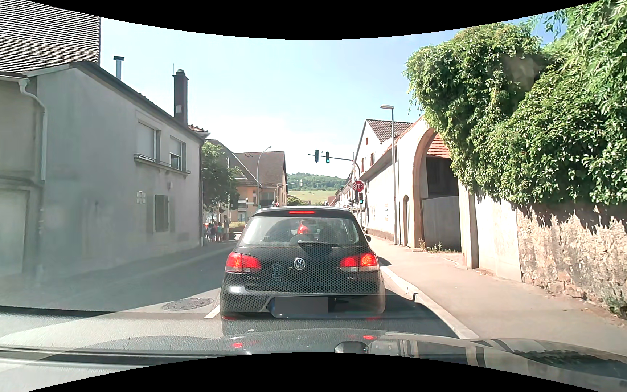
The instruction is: Follow the waypoints while adhering to traffic rules and regulations
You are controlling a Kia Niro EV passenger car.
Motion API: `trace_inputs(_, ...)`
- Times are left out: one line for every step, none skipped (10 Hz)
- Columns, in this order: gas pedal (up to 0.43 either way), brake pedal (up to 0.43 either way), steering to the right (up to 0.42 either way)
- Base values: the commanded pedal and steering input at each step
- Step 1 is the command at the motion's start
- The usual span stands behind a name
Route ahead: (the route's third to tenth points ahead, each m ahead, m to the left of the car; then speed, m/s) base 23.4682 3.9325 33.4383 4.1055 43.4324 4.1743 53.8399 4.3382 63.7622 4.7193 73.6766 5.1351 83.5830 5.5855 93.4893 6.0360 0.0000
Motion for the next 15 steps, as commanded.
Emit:
trace_inputs(0.0,0.268,0.003)
trace_inputs(0.0,0.262,0.003)
trace_inputs(0.0,0.262,0.003)
trace_inputs(0.0,0.268,0.003)
trace_inputs(0.0,0.268,0.003)
trace_inputs(0.0,0.268,0.003)
trace_inputs(0.0,0.268,0.003)
trace_inputs(0.0,0.262,0.003)
trace_inputs(0.0,0.268,0.003)
trace_inputs(0.0,0.268,0.003)
trace_inputs(0.0,0.268,0.003)
trace_inputs(0.0,0.268,0.003)
trace_inputs(0.0,0.268,0.003)
trace_inputs(0.0,0.268,0.003)
trace_inputs(0.0,0.268,0.003)
